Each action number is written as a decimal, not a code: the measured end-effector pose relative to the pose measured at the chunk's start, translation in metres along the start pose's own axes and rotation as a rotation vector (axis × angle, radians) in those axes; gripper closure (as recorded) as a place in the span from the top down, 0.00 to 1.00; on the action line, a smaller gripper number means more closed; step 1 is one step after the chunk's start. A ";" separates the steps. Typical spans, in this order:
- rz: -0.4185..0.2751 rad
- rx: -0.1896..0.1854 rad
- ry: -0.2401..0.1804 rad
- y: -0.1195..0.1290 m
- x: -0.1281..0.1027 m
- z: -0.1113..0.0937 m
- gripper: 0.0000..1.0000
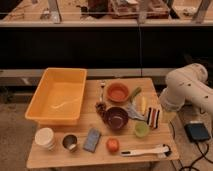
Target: Place pepper in red bowl
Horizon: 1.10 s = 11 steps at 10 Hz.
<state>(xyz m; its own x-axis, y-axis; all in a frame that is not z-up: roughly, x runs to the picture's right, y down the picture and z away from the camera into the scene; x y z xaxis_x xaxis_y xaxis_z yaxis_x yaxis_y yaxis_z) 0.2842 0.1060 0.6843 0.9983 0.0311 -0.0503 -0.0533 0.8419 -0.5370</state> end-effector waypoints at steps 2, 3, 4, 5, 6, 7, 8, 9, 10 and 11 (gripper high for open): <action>0.000 0.000 0.000 0.000 0.000 0.000 0.65; 0.000 0.000 0.000 0.000 0.000 0.000 0.65; 0.000 0.000 0.000 0.000 0.000 0.000 0.65; 0.000 0.000 0.000 0.000 0.000 0.000 0.65; 0.000 0.000 0.000 0.000 0.000 0.000 0.65; 0.000 0.000 0.000 0.000 0.000 0.000 0.65; 0.000 0.000 0.000 0.000 0.000 0.000 0.65; 0.002 0.001 0.000 -0.001 0.000 0.000 0.65; -0.003 0.002 -0.003 -0.003 0.001 0.000 0.65; -0.048 0.027 -0.036 -0.012 0.000 -0.004 0.65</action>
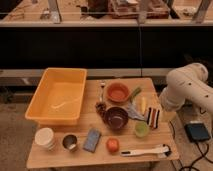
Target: Place pepper in red bowl
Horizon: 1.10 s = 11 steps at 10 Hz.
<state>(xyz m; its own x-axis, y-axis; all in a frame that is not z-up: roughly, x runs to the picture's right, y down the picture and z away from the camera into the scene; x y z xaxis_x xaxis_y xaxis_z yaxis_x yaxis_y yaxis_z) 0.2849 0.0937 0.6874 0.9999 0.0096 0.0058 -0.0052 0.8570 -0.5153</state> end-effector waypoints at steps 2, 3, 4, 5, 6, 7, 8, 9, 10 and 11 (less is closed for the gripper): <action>-0.114 0.064 -0.090 -0.033 -0.002 -0.009 0.65; -0.171 0.103 -0.135 -0.059 -0.006 -0.016 0.65; -0.228 0.137 -0.172 -0.084 -0.010 -0.022 0.65; -0.288 0.169 -0.190 -0.110 -0.017 -0.027 0.65; -0.346 0.198 -0.191 -0.134 -0.026 -0.031 0.65; -0.419 0.232 -0.181 -0.160 -0.040 -0.030 0.65; -0.465 0.248 -0.161 -0.175 -0.049 -0.028 0.65; -0.501 0.260 -0.148 -0.185 -0.058 -0.026 0.65; -0.509 0.262 -0.141 -0.188 -0.059 -0.025 0.65; -0.506 0.263 -0.138 -0.187 -0.056 -0.025 0.65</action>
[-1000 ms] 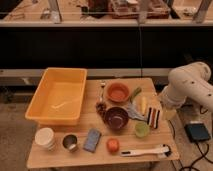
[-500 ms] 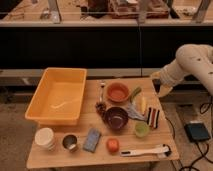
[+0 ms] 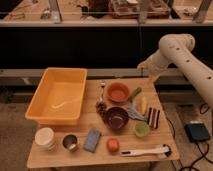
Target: Place pepper in red bowl
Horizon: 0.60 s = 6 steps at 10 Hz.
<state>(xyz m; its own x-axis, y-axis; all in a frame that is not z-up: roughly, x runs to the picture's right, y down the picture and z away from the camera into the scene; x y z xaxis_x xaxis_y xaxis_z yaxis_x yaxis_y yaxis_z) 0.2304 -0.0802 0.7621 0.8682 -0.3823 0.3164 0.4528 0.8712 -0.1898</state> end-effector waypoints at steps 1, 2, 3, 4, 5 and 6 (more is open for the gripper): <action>0.001 -0.001 0.000 0.001 0.000 0.000 0.65; -0.003 0.000 -0.002 -0.001 -0.002 0.001 0.65; -0.002 -0.001 -0.001 -0.001 -0.001 0.001 0.65; -0.004 -0.003 0.002 0.001 -0.001 0.002 0.65; -0.016 -0.019 0.028 0.001 0.000 0.007 0.65; -0.030 -0.033 0.051 0.000 -0.001 0.020 0.65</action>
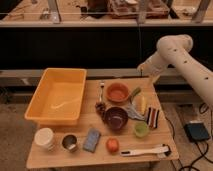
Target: Place pepper in red bowl
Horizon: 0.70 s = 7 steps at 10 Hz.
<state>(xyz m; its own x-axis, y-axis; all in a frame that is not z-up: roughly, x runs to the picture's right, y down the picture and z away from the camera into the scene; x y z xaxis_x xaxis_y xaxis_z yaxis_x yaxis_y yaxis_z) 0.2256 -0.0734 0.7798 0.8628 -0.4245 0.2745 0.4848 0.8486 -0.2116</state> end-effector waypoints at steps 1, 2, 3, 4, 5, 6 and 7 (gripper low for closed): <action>-0.006 -0.007 0.022 0.004 0.000 0.011 0.65; -0.016 -0.011 0.053 0.012 0.002 0.029 0.65; -0.027 -0.013 0.092 0.022 0.007 0.053 0.65; -0.038 -0.019 0.112 0.028 0.008 0.073 0.65; -0.054 -0.033 0.137 0.032 0.013 0.092 0.65; -0.070 -0.048 0.161 0.029 0.019 0.109 0.65; -0.085 -0.063 0.186 0.022 0.025 0.125 0.65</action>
<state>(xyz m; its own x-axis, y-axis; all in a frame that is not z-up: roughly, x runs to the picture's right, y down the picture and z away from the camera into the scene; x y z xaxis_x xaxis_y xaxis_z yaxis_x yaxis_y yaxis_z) 0.2402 -0.0264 0.8991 0.8269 -0.5500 0.1168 0.5602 0.7881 -0.2550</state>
